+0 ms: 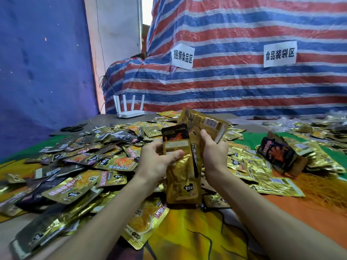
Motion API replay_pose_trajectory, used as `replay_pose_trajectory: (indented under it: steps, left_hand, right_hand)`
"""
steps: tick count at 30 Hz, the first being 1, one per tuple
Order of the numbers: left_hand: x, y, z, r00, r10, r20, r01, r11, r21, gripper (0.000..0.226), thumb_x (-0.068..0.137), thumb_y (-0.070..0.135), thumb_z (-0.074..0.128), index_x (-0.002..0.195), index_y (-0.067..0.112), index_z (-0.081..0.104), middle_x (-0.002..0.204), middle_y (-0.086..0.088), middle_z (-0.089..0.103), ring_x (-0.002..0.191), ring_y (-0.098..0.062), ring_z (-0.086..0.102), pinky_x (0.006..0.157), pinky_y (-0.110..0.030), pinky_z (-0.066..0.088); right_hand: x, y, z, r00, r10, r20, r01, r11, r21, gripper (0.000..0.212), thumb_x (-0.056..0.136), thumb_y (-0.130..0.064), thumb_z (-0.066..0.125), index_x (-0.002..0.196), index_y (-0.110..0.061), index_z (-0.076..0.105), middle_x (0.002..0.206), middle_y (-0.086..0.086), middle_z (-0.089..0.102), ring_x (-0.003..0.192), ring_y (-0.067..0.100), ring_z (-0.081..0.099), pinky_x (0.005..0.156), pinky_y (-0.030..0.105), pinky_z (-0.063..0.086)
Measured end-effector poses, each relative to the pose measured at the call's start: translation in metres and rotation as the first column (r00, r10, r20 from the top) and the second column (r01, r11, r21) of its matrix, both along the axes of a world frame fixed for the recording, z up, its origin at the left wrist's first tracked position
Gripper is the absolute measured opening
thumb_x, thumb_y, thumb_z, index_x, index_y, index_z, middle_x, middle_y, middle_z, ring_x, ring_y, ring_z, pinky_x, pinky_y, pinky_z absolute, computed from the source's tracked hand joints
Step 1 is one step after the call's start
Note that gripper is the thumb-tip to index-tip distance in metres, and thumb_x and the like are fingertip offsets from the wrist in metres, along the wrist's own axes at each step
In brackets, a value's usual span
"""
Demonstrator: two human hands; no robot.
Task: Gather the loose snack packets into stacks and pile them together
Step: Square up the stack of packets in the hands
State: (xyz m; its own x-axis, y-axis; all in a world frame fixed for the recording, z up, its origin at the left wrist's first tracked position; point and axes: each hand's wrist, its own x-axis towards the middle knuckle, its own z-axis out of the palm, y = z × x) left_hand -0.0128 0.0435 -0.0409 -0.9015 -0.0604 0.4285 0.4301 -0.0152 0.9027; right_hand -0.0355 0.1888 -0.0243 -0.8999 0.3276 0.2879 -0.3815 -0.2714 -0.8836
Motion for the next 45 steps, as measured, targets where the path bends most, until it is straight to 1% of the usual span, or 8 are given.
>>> replay_pose_trajectory:
  steps: [8,11,15,19,23,28,34,45]
  left_hand:
    - [-0.001,-0.014,0.01,0.989,0.128,-0.08,-0.11,0.974,0.199,0.023,0.088,0.002,0.071,0.099,0.021,0.066,0.086,0.005,0.076,0.077,-0.015,0.071,0.067,-0.036,0.056]
    - [-0.001,-0.02,0.017,0.984,0.155,-0.088,-0.12,0.941,0.317,0.02,0.09,0.001,0.068,0.097,0.018,0.062,0.079,0.008,0.073,0.068,-0.006,0.067,0.059,-0.024,0.052]
    - [-0.001,-0.026,0.022,0.995,0.091,-0.04,-0.063,0.891,0.45,0.018,0.093,0.002,0.063,0.099,0.018,0.059,0.085,0.004,0.07,0.07,-0.009,0.064,0.075,-0.033,0.051]
    - [0.001,-0.023,0.02,0.999,-0.031,0.023,0.015,0.857,0.515,0.016,0.096,0.003,0.059,0.107,0.014,0.058,0.083,0.001,0.072,0.076,-0.015,0.066,0.075,-0.038,0.055]
    - [0.003,-0.023,0.021,0.99,-0.118,0.072,0.054,0.813,0.579,0.027,0.096,0.004,0.059,0.122,0.008,0.055,0.092,-0.007,0.072,0.075,-0.017,0.071,0.059,-0.033,0.059]
    - [0.002,-0.013,0.014,0.995,-0.057,0.082,0.01,0.872,0.49,0.025,0.094,0.001,0.061,0.117,0.008,0.057,0.085,-0.002,0.073,0.079,-0.016,0.069,0.072,-0.034,0.057]
    - [0.006,-0.003,0.009,0.999,-0.037,-0.017,0.038,0.995,0.089,0.031,0.093,0.005,0.065,0.118,0.021,0.057,0.106,-0.006,0.075,0.095,-0.019,0.074,0.07,-0.03,0.06]
    - [0.01,0.001,0.021,0.988,-0.043,-0.147,0.027,0.994,-0.106,0.03,0.087,-0.004,0.069,0.104,0.021,0.063,0.088,0.014,0.077,0.085,-0.004,0.072,0.067,-0.015,0.055]
  right_hand:
    - [-0.003,0.007,0.004,0.998,-0.004,0.07,0.006,1.0,-0.029,0.018,0.1,-0.023,0.061,0.095,-0.006,0.064,0.081,0.006,0.069,0.063,0.018,0.071,0.058,0.04,0.061]
    - [-0.002,0.016,0.004,0.99,-0.134,0.047,0.123,0.975,0.187,0.026,0.088,-0.025,0.068,0.08,-0.001,0.064,0.071,0.003,0.061,0.063,0.018,0.059,0.069,0.056,0.057]
    - [0.005,0.02,0.008,0.989,-0.141,-0.041,0.147,0.958,0.244,0.026,0.072,-0.023,0.07,0.056,-0.019,0.05,0.046,-0.014,0.047,0.044,0.004,0.039,0.05,0.036,0.041]
    - [0.008,0.016,0.01,0.996,-0.021,-0.09,0.037,0.983,0.178,0.014,0.067,-0.016,0.073,0.077,-0.007,0.068,0.088,0.024,0.071,0.085,0.044,0.068,0.084,0.058,0.059]
    - [0.005,0.013,0.006,0.99,0.112,-0.084,-0.102,0.988,0.116,0.008,0.086,-0.008,0.072,0.092,-0.012,0.069,0.091,0.016,0.072,0.08,0.029,0.069,0.073,0.045,0.059]
    - [0.009,-0.004,0.0,0.965,0.263,0.014,-0.262,0.951,0.166,0.037,0.107,-0.036,0.046,0.127,-0.012,0.064,0.12,-0.009,0.068,0.114,0.017,0.064,0.105,0.048,0.05]
    - [0.014,-0.013,-0.009,0.949,0.258,-0.182,-0.194,0.93,0.311,0.021,0.106,-0.022,0.049,0.108,-0.011,0.067,0.098,0.008,0.076,0.091,0.025,0.074,0.07,0.028,0.06]
    - [0.021,-0.002,0.016,0.881,0.28,-0.38,-0.122,0.913,0.391,0.023,0.108,-0.02,0.042,0.114,-0.018,0.064,0.11,0.013,0.072,0.104,0.033,0.069,0.089,0.053,0.057]
